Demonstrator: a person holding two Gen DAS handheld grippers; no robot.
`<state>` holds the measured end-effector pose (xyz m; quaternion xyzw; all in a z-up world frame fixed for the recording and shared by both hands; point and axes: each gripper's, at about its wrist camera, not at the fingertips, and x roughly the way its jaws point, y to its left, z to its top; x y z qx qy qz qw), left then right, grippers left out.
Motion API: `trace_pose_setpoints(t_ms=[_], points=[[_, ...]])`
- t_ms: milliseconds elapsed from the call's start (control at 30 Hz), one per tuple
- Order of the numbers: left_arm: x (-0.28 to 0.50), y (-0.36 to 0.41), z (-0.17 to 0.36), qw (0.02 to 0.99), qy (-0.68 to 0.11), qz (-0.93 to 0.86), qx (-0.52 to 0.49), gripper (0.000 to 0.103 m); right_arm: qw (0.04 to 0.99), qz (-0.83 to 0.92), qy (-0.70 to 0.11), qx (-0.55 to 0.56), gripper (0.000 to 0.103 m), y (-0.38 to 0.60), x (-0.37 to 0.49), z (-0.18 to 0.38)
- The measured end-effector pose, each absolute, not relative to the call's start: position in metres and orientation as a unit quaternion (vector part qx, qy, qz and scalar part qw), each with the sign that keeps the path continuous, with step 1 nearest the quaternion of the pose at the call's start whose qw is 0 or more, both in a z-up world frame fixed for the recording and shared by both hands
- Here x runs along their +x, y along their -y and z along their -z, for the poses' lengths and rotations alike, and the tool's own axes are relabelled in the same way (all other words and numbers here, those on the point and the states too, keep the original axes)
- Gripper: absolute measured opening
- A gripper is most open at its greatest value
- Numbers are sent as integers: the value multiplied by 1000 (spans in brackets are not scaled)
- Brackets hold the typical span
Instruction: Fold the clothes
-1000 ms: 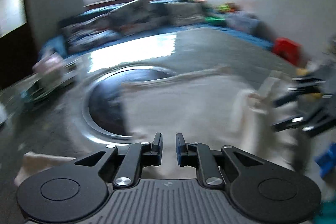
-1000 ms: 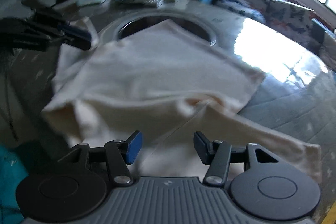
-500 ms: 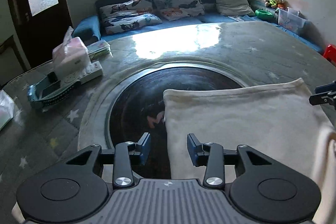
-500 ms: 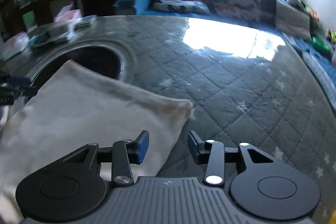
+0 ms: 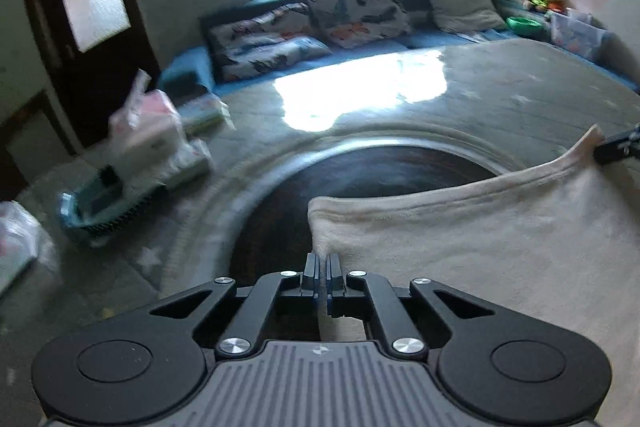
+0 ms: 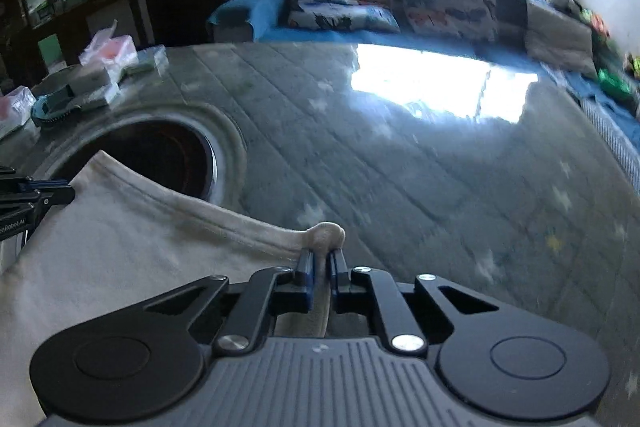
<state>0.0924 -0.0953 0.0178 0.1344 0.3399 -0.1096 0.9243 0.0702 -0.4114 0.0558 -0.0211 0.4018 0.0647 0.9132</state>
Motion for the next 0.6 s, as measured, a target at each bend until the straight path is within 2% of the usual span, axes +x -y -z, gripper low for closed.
trace_pose_setpoints(t_ms=[133, 300, 400, 467, 600], points=[[101, 84, -22, 929, -334, 77, 139, 4, 922, -77, -379, -21, 8, 394, 95, -60], [111, 72, -14, 923, -352, 64, 142, 5, 916, -98, -388, -38, 12, 374, 110, -56], [109, 68, -12, 922, -356, 62, 137, 15, 907, -128, -397, -53, 13, 366, 94, -58], [102, 66, -17, 923, -357, 61, 131, 17, 900, -151, -404, -69, 14, 359, 80, -60], [68, 69, -29, 922, -348, 101, 136, 17, 882, -203, -415, -90, 26, 344, 38, -62]])
